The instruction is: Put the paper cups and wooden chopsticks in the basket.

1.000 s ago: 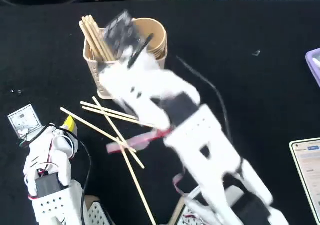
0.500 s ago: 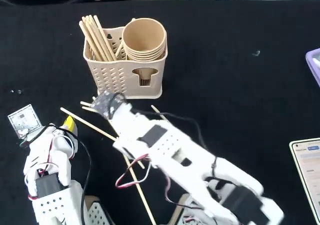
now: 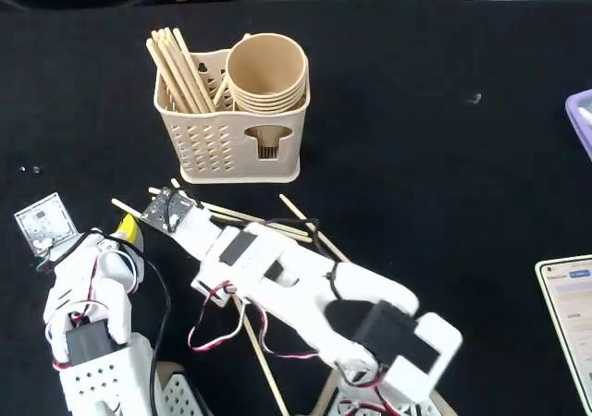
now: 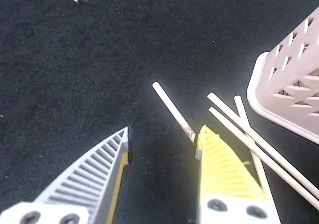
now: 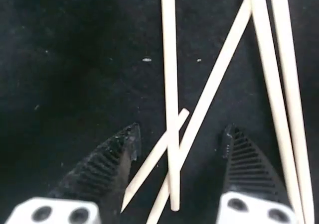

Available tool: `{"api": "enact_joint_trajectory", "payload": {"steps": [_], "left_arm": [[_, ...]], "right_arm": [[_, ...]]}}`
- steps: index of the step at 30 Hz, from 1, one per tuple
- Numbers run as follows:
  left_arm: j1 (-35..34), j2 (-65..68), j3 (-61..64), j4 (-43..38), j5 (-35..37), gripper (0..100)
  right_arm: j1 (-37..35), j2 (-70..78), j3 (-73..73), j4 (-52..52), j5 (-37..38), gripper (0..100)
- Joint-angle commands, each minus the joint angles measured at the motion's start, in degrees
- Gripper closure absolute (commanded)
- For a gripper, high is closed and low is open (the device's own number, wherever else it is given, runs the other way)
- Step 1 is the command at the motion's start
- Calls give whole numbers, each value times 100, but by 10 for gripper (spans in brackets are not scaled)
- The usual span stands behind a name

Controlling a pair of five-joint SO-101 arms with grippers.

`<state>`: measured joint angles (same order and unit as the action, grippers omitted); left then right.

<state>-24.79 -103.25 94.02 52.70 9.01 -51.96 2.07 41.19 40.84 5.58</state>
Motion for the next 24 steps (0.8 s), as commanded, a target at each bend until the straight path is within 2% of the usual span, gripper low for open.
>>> {"api": "enact_joint_trajectory", "payload": {"steps": [1,2,8,14,18,24], "left_arm": [[13,9,-66,-123,35,780],[13,9,-66,-123,35,780],[13,9,-66,-123,35,780],[13,9,-66,-123,35,780],[13,9,-66,-123,35,780],[13,9,-57,-123,35,780]], "right_arm": [[0,-57,-365,220,-26,917],[70,-127,-356,229,70,988],[923,-1059,-207,1143,1064,988],[1213,-2598,259,2004,1829,988],[1169,-3152,831,1776,1873,988],[1037,-2879,1886,1521,1890,988]]}}
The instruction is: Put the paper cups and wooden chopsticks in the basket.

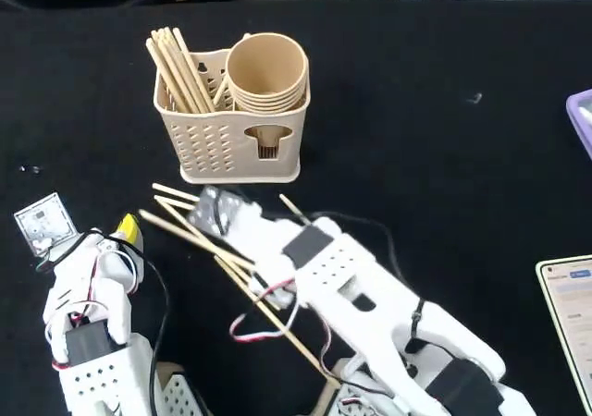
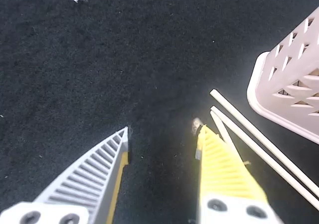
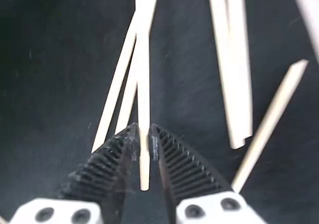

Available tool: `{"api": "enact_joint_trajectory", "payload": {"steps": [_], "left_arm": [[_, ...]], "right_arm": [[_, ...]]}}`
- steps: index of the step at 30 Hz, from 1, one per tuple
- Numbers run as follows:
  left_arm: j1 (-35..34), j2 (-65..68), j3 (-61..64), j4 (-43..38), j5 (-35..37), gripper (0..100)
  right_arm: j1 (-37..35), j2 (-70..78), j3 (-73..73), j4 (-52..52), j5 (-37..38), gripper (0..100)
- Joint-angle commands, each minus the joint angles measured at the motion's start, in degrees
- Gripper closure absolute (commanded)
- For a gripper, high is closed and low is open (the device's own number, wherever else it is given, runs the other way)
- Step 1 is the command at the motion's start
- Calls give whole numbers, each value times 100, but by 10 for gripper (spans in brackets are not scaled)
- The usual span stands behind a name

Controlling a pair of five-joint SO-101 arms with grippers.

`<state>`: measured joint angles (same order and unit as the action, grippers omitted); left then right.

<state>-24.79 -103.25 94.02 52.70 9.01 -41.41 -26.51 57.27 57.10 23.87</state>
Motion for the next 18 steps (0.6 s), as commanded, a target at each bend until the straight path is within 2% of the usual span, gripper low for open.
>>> {"api": "enact_joint_trajectory", "payload": {"steps": [1,5,10,14,16,18], "left_arm": [[13,9,-57,-123,35,780],[13,9,-57,-123,35,780],[13,9,-57,-123,35,780],[13,9,-57,-123,35,780],[13,9,-57,-123,35,780],[13,9,-57,-123,35,780]], "right_arm": [[35,4,400,-97,62,987],[79,31,602,-70,53,973],[-9,22,40,519,53,819],[-563,22,-716,1187,-62,840],[-958,66,-857,1037,-343,835],[-1231,110,-716,396,-519,826]]}}
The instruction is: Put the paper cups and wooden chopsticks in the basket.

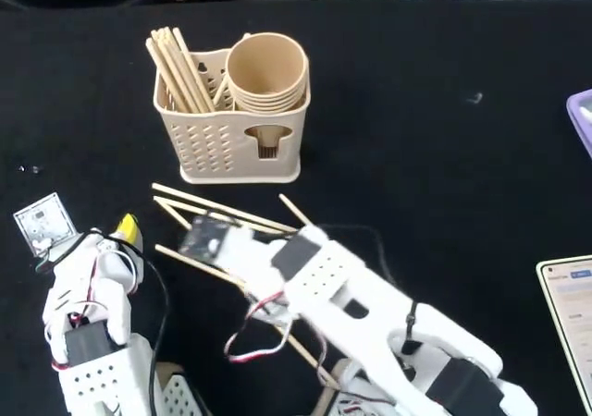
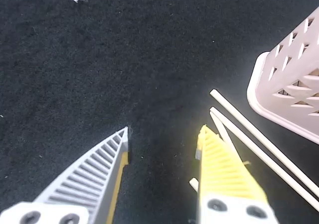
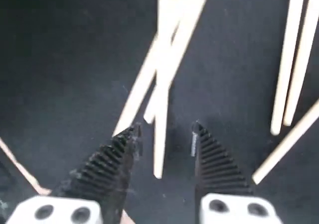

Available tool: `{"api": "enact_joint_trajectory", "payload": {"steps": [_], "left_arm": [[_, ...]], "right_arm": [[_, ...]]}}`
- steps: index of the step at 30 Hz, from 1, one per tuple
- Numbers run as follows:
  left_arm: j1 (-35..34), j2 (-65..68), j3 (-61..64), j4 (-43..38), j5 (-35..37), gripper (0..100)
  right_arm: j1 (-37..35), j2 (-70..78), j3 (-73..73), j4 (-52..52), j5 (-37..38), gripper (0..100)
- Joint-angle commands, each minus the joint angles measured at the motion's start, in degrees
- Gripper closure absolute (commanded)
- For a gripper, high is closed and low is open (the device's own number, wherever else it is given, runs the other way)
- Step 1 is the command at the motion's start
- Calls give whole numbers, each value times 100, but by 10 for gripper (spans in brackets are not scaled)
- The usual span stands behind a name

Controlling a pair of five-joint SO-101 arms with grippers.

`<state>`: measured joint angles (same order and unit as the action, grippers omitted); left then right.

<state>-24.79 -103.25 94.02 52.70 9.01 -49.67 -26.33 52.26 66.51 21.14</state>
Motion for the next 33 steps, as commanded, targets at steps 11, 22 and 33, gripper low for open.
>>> {"api": "enact_joint_trajectory", "payload": {"steps": [11,22,33], "left_arm": [[13,9,-57,-123,35,780],[13,9,-57,-123,35,780],[13,9,-66,-123,35,780]], "right_arm": [[-105,2009,-541,-1943,-281,795],[-79,1191,-734,-844,-26,988],[-70,365,-75,-1635,-299,987]]}}
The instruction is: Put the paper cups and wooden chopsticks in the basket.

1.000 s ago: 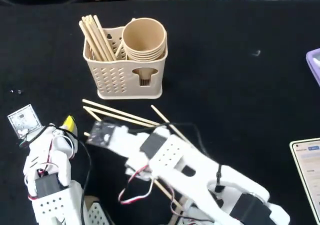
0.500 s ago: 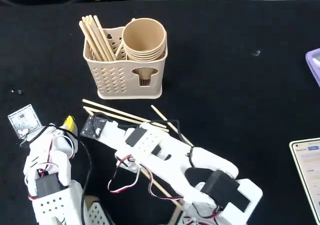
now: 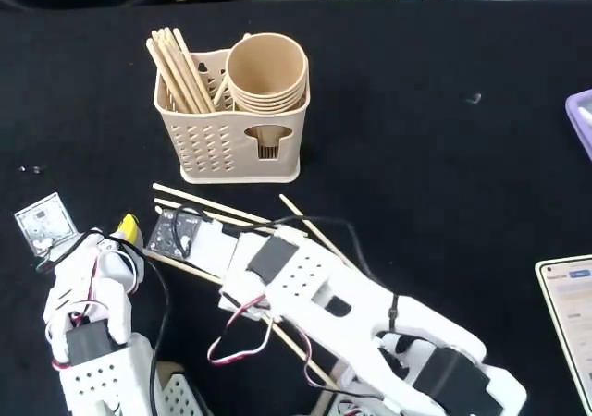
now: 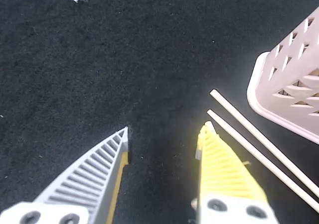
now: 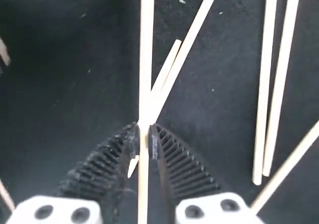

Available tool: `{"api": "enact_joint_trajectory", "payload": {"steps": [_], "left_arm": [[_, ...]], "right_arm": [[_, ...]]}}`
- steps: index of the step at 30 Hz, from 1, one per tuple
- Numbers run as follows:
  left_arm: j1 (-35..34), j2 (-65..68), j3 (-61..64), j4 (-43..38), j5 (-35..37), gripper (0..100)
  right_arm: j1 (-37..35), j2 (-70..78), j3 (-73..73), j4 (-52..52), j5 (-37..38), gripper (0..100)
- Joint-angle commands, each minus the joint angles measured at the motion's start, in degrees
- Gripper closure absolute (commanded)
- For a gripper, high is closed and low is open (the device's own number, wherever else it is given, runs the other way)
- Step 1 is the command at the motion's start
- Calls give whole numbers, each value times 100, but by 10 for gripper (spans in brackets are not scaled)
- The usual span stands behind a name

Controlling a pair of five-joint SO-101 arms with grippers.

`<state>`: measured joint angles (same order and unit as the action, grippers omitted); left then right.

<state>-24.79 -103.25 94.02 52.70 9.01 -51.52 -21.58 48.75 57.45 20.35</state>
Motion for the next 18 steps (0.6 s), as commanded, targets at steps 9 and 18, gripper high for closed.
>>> {"api": "enact_joint_trajectory", "payload": {"steps": [9,18], "left_arm": [[13,9,-66,-123,35,780],[13,9,-66,-123,35,780]], "right_arm": [[475,1209,92,-1301,-396,900],[457,1789,-330,-1196,-352,896]]}}
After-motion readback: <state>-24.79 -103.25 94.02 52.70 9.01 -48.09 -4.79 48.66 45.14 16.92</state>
